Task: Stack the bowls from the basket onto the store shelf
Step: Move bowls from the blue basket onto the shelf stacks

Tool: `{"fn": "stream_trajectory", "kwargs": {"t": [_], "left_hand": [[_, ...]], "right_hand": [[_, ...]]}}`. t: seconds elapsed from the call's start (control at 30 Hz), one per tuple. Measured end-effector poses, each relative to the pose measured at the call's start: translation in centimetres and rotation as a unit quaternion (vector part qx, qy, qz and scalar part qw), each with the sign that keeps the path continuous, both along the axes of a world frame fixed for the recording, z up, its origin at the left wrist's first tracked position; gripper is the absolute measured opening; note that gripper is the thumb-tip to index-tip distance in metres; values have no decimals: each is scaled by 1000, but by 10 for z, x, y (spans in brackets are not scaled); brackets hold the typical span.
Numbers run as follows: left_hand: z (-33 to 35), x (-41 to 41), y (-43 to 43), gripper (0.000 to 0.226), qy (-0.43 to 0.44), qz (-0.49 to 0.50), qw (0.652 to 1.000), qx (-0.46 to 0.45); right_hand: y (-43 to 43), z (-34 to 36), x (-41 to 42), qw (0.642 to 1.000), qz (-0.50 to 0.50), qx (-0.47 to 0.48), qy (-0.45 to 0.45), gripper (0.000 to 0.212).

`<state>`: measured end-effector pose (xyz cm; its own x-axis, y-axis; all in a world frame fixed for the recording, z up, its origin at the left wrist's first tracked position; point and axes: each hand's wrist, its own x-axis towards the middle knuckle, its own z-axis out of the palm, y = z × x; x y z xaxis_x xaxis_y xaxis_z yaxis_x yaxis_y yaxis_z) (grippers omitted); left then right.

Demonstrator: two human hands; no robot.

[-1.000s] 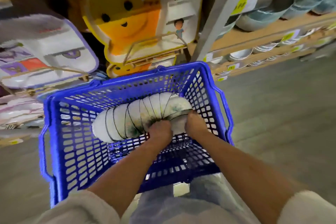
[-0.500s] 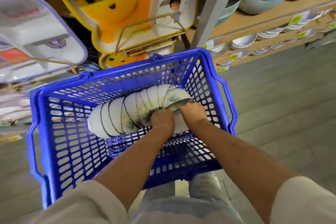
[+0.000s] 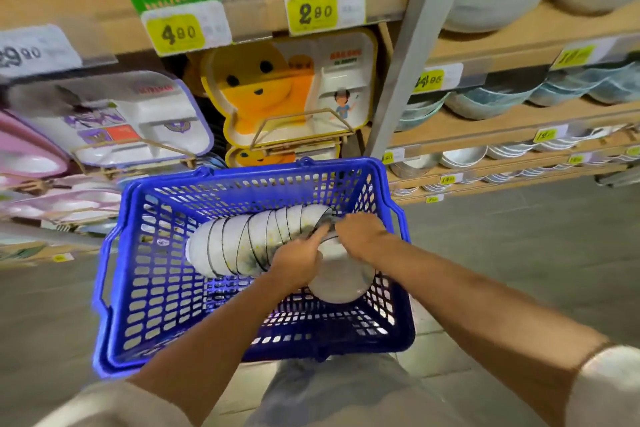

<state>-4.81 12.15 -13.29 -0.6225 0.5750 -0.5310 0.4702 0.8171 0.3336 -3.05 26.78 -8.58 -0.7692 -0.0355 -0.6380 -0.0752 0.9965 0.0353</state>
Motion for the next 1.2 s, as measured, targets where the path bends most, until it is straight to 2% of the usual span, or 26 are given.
{"fn": "stream_trajectory", "kwargs": {"t": [0.13,0.23,0.3,0.37,0.4,0.47,0.57,0.6,0.63,0.73,0.87,0.93,1.0,1.07,1.13,1.2], "left_hand": [[33,-2,-4,57,-29,66,985,155],[63,-7,-5,48,-21,125,970,207],[85,-14,-5,44,-8,154,961,229],[111,-22,-4,45,-9,175,955,241],[125,-26,-3,46,-11,182,951,250],[155,-32,-1,50,-10,203,936,286],[201,-38,4,57,-18,247,900,359],[215,-39,6,58,-17,260,889,377],[228,-39,9,59,-18,274,876,395],[270,-33,16,60,-36,305,838,451],[319,-17,15,52,-32,292,818,495],[338,-9,14,45,-5,274,810,518],[350,-1,15,40,27,284,787,547],[355,7,18,39,9,308,737,602],[363,15,21,38,-48,323,674,663],[373,23,23,37,-74,336,621,705]], "right_hand": [[14,41,-14,997,62,-3,36,25],[24,73,-27,992,86,-19,87,22],[34,91,-31,989,40,-59,132,28],[48,106,-31,974,-45,-155,157,37],[55,113,-29,956,-88,-225,168,36],[67,129,-24,884,-188,-379,200,27],[72,154,-11,717,-310,-585,217,32],[70,163,-5,668,-315,-637,220,35],[67,171,0,633,-308,-673,226,37],[52,201,14,581,-284,-714,270,42],[38,246,21,476,-330,-744,333,44],[32,268,25,432,-359,-758,331,42],[26,288,32,401,-387,-766,319,40],[18,302,38,372,-415,-773,304,38],[10,314,47,346,-439,-778,288,36],[3,324,57,336,-456,-773,285,37]]}}
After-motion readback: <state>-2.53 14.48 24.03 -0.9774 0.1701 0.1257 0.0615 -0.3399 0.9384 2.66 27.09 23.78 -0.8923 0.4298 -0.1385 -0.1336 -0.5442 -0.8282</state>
